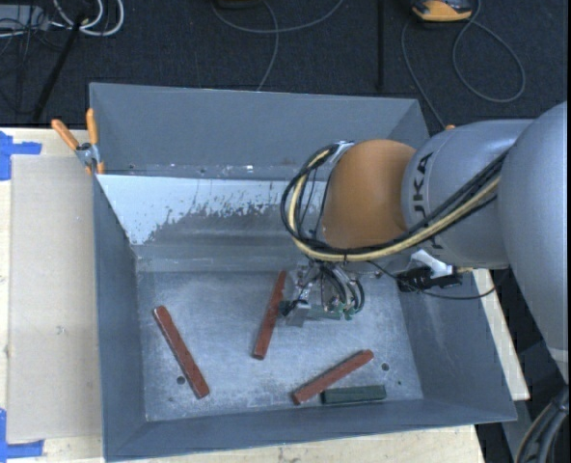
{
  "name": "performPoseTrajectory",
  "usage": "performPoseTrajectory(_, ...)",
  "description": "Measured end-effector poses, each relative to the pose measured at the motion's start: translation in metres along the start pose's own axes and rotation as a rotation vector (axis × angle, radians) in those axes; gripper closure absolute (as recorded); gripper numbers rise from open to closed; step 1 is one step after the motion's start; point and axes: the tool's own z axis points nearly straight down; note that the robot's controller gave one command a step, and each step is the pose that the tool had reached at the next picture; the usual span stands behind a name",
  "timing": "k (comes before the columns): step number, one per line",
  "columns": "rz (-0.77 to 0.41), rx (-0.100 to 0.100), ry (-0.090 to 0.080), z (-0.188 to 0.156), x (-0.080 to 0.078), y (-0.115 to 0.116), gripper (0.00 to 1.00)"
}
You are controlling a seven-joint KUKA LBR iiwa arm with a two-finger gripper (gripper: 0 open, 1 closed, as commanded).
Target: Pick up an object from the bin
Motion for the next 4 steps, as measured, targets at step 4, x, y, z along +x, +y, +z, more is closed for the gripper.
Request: performPoseTrajectory(4,-0.003,0.000,-0.001,-0.088,-0.003,0.001,1.00)
